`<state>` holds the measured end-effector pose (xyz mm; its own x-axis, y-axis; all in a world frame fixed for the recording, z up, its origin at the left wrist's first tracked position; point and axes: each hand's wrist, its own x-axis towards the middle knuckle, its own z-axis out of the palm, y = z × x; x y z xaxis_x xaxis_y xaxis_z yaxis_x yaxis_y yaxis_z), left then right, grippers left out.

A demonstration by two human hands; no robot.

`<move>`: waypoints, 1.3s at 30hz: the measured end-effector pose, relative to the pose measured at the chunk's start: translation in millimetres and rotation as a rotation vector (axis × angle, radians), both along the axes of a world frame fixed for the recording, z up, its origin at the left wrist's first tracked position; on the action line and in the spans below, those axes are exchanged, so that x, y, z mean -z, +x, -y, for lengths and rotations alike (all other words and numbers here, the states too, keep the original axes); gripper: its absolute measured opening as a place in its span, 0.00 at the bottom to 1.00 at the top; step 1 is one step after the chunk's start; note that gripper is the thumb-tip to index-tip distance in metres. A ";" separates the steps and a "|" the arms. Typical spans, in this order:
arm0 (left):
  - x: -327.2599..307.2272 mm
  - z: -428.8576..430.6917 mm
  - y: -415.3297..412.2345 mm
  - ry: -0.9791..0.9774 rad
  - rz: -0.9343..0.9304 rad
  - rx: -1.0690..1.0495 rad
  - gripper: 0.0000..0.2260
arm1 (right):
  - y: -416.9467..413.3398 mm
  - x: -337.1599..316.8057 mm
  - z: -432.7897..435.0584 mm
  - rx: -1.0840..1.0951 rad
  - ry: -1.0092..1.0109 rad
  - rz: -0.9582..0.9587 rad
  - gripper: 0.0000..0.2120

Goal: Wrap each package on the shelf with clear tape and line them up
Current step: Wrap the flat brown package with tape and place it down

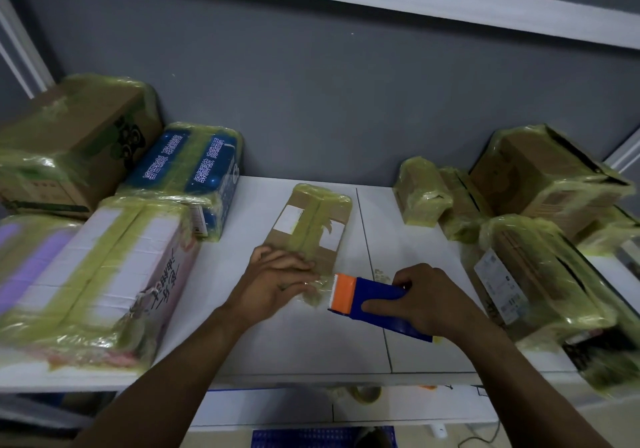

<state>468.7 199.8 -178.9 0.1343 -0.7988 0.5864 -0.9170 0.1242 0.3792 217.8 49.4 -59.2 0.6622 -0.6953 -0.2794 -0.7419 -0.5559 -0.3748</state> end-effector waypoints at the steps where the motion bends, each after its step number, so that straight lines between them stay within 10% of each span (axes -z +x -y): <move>1: -1.4 -0.2 1.7 0.005 -0.020 -0.003 0.16 | -3.5 -2.8 0.5 0.005 -0.004 0.009 0.25; 39: 8.6 12.8 -18.1 -0.025 -0.386 -0.125 0.22 | 30.0 47.0 5.7 0.074 -0.141 -0.096 0.30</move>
